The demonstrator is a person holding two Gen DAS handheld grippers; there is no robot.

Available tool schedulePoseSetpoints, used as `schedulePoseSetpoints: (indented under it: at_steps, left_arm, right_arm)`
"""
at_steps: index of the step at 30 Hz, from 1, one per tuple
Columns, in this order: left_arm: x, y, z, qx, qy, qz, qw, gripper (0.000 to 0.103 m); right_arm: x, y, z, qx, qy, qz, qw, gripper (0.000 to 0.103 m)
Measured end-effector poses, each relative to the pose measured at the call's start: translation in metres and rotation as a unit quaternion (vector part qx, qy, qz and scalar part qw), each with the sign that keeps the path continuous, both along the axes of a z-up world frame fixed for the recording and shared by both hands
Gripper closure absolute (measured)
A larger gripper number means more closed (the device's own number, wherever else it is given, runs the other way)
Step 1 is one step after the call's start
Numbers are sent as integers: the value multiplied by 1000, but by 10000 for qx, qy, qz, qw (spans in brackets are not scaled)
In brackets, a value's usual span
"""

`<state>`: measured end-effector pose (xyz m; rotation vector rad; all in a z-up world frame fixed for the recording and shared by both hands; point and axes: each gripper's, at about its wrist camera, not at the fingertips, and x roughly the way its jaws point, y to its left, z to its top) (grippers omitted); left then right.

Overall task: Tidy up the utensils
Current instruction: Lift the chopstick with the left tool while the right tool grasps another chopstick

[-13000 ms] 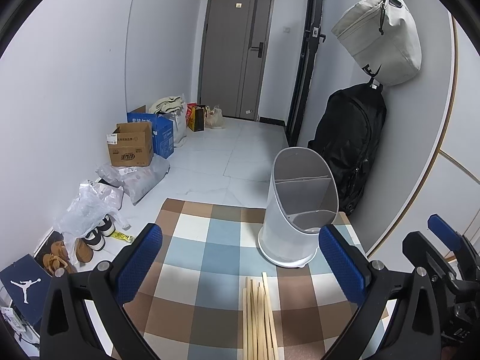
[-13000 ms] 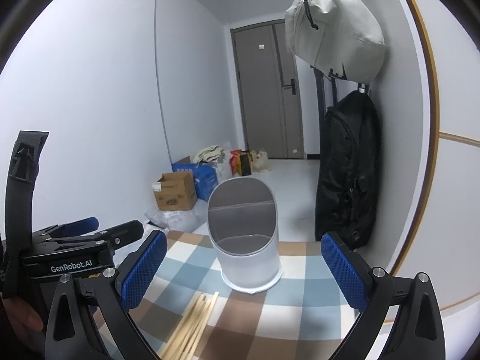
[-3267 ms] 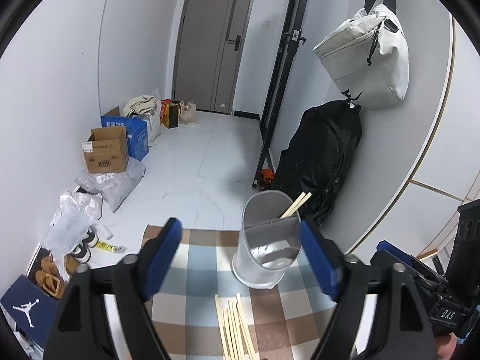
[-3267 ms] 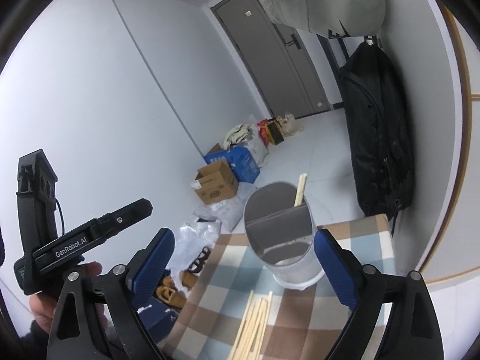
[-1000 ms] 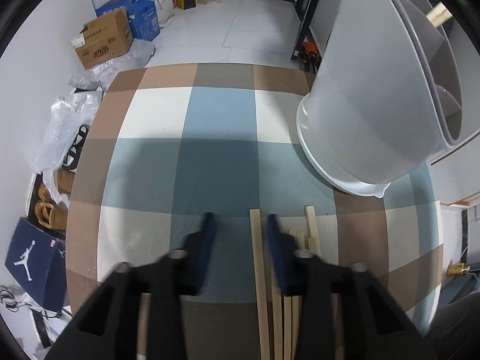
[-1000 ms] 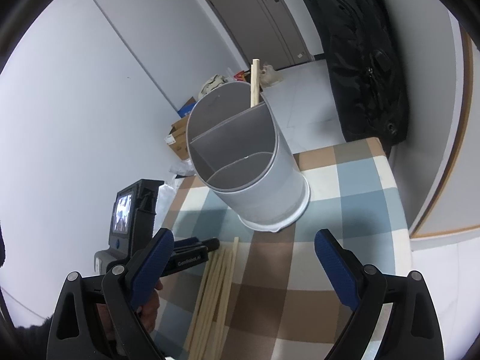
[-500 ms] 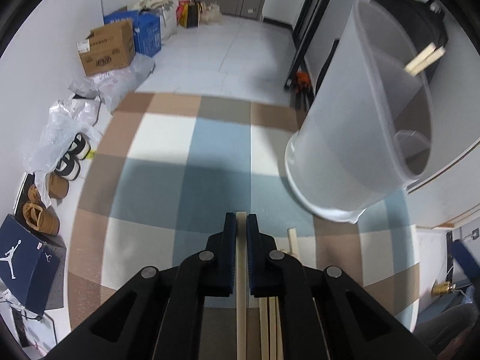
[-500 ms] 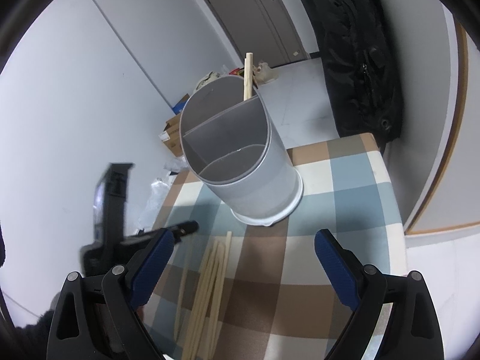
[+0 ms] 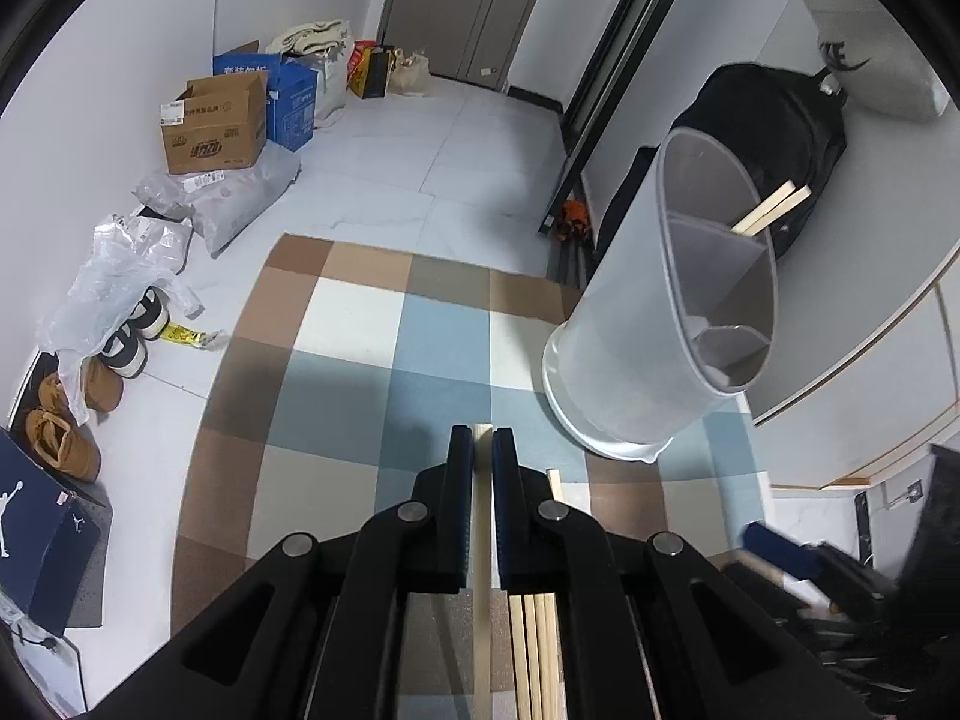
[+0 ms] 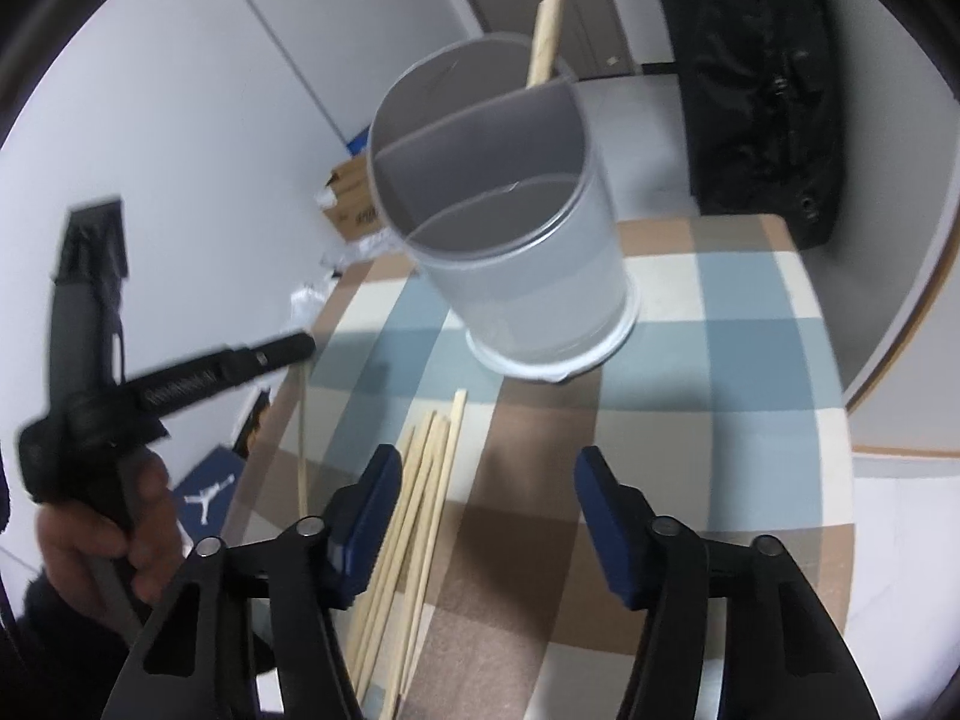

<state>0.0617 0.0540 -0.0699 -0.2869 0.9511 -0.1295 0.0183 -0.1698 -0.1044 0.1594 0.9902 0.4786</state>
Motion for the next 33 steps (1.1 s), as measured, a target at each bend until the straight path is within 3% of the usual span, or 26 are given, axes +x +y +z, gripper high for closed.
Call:
schedulePoseSetpoints:
  at_steps: [8,16,30,32,33]
  left_arm:
    - [-9,21,9,-361,-194,92,9991,101]
    - [-15,32,18,-568,-327,129,9978,101]
    - [-16,44,21,-724,-362,246,9964,101]
    - [-17,45,21,-748,-379,276,9961,101]
    - [-16,45,22,-744,-389,280,9961,101]
  right_arm:
    - [7,38,-15,-535,219,504,9971,68]
    - [28,74,-29,-954,426,807,9912,73]
    - [46,93,-52,-1265,690,761,9866,84]
    - [46,92,-52,-1317,670,696,9866,96]
    - [47,92,-52,-1322,684,668,9866,96]
